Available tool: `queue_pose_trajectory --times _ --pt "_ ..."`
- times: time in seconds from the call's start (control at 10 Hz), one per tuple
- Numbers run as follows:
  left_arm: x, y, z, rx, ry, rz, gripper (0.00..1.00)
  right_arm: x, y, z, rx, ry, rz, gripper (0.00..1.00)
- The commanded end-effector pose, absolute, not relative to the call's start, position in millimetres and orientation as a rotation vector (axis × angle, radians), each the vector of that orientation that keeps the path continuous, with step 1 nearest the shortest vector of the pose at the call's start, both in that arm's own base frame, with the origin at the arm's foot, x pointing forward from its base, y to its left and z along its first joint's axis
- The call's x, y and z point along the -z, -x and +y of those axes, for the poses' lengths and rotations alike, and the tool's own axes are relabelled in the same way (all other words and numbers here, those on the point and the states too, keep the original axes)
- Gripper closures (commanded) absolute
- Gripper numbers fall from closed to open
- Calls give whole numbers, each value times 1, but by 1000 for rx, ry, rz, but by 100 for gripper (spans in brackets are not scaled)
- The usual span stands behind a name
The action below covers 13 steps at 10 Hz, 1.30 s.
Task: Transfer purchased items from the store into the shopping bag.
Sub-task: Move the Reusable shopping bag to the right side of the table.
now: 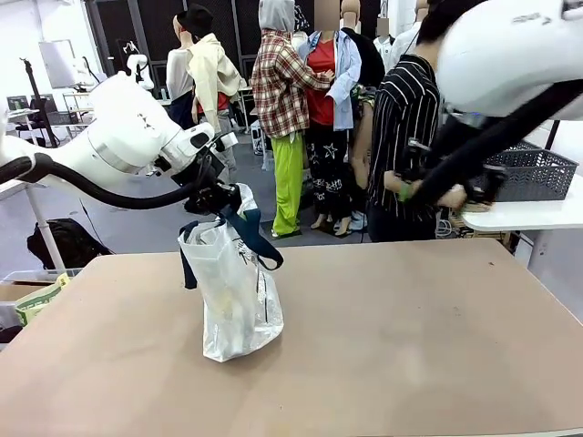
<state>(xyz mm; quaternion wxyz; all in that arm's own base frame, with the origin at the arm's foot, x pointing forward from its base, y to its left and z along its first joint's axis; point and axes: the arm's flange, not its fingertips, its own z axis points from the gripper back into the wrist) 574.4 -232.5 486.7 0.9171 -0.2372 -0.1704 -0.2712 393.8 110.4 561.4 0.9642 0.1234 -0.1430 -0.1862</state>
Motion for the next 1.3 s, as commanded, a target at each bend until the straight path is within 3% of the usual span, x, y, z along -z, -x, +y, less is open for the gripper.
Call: queue_pose_trajectory --times 0.0,0.7,1.2 --pt "-489 -575 -228 528 445 -368 100 -551 -388 75 473 -290 -266 0" --pt "-561 -557 -186 427 294 -480 100 -556 -392 84 436 -251 -274 0" --pt "-625 -543 -96 80 182 -574 100 -556 -392 84 436 -251 -274 0"
